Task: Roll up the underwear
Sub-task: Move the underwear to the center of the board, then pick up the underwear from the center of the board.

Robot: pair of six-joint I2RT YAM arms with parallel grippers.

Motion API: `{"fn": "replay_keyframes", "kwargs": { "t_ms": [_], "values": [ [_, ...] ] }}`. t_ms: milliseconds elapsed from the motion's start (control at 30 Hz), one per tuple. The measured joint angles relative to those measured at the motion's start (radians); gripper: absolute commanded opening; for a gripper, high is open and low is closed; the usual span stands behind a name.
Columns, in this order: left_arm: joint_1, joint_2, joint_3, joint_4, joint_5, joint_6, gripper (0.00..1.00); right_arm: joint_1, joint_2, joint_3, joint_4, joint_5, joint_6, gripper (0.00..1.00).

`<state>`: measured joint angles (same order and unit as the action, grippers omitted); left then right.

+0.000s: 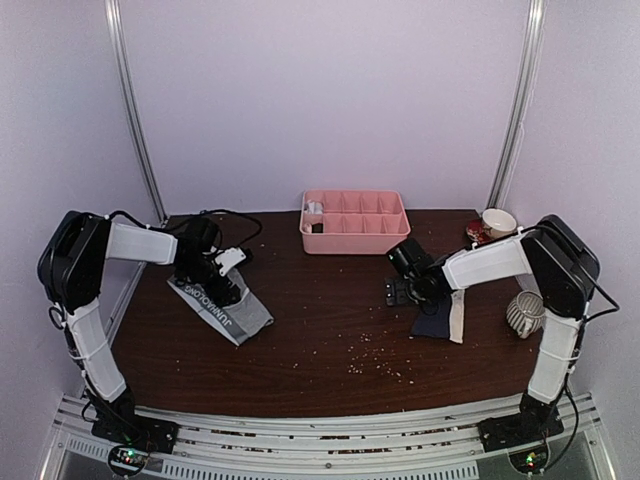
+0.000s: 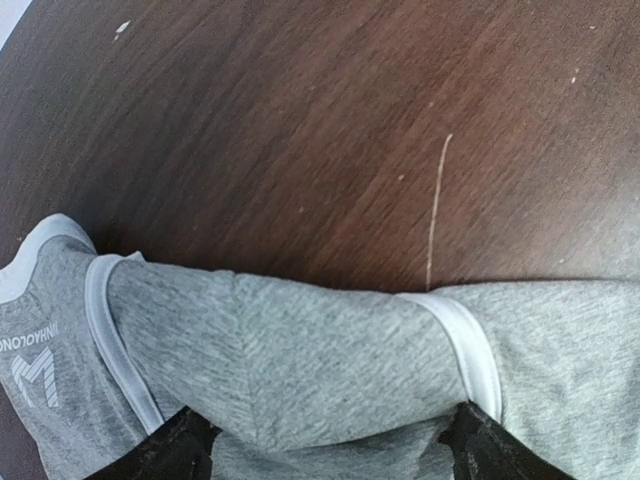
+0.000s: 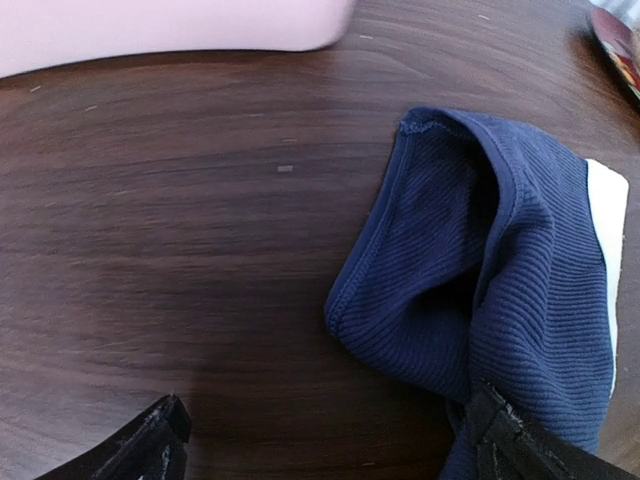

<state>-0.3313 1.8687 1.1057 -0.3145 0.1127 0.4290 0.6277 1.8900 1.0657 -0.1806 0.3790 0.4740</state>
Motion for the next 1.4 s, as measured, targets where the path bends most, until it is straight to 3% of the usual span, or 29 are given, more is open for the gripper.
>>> {"fn": "replay_keyframes", "kwargs": {
  "t_ms": [467,733,1133,1400],
  "values": [
    [-0.233,0.093,0.107,0.003,0.064,-0.022,0.91,-0.051,-0.305,-0.123,0.004,0.166,0.089,1.0],
    [-0.323,0.103,0.138,-0.027,0.072,-0.011,0.98,-0.041,-0.504,-0.257,0.136,0.124,0.042,1.0],
    [-0.283,-0.196,0.007,0.039,-0.011,0.018,0.98,0.1,-0.531,-0.266,0.238,0.036,-0.087,1.0],
    [0.007,-0.098,0.091,0.009,0.094,-0.039,0.98,0.14,-0.472,-0.23,0.229,0.041,-0.12,1.0]
  ]
}}
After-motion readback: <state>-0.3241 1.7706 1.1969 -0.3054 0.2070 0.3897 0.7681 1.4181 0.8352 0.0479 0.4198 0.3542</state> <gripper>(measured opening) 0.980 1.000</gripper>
